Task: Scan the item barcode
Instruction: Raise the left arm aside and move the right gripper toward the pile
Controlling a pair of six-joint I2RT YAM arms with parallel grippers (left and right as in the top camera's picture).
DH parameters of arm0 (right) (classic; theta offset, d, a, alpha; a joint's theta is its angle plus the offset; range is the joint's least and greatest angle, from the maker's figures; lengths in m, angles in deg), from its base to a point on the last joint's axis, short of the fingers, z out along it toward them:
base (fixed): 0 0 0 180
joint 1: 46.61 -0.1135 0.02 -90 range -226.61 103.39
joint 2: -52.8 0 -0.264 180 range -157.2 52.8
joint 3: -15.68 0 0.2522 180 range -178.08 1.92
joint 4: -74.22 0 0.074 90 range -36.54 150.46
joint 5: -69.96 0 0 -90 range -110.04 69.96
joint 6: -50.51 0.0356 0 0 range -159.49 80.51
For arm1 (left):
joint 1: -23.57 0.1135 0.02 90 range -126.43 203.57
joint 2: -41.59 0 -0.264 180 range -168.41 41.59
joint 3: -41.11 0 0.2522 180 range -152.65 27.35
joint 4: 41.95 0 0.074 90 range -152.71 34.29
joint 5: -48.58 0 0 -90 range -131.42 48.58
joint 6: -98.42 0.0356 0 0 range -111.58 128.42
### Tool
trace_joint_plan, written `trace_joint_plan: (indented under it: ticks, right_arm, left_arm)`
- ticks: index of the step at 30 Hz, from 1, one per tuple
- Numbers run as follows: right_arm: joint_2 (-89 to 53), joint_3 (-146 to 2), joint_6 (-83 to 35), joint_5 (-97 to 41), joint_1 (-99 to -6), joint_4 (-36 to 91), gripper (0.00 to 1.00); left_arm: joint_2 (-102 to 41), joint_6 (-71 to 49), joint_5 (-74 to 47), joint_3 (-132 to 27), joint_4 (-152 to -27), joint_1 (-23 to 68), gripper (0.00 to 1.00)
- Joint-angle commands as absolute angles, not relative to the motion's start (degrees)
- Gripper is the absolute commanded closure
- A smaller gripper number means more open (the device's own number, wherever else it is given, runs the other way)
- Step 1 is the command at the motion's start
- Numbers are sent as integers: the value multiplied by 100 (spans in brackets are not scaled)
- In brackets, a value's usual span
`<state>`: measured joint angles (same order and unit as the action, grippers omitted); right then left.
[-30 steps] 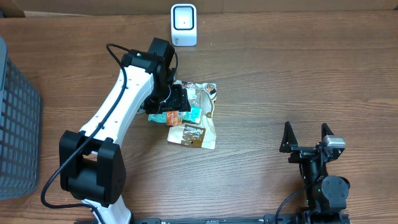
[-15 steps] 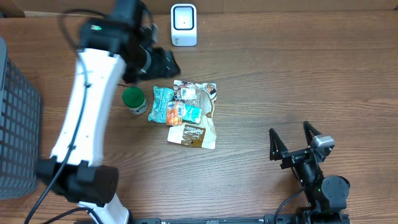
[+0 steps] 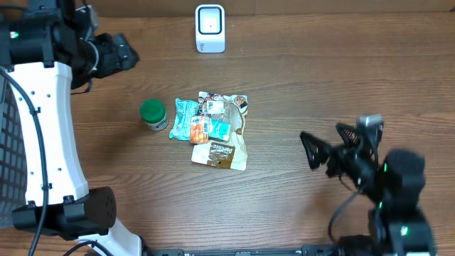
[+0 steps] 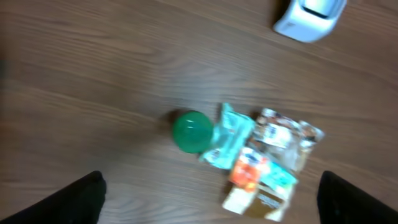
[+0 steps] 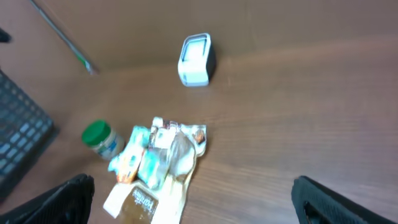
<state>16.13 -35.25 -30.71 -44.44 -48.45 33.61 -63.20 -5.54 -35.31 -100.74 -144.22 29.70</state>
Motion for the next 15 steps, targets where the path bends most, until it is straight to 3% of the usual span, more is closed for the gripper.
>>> trace_joint_plan:
  ticks: [1, 8, 15]
  right_arm:
    - [616, -4530, -3078, -4595, -4815, 2906, 0]
    - [-1510, -6263, -3104, -5069, -5014, 1844, 0]
    - [-3158, -7055, -3399, -5321, -6017, 1640, 0]
  left_arm:
    - [-6255, -484, -4205, -10144, -14420, 3005, 0]
    - [-6283, -484, -4651, -10011, -14337, 3009, 1]
    - [-6314, -149, -4648, -9633, -14107, 3009, 0]
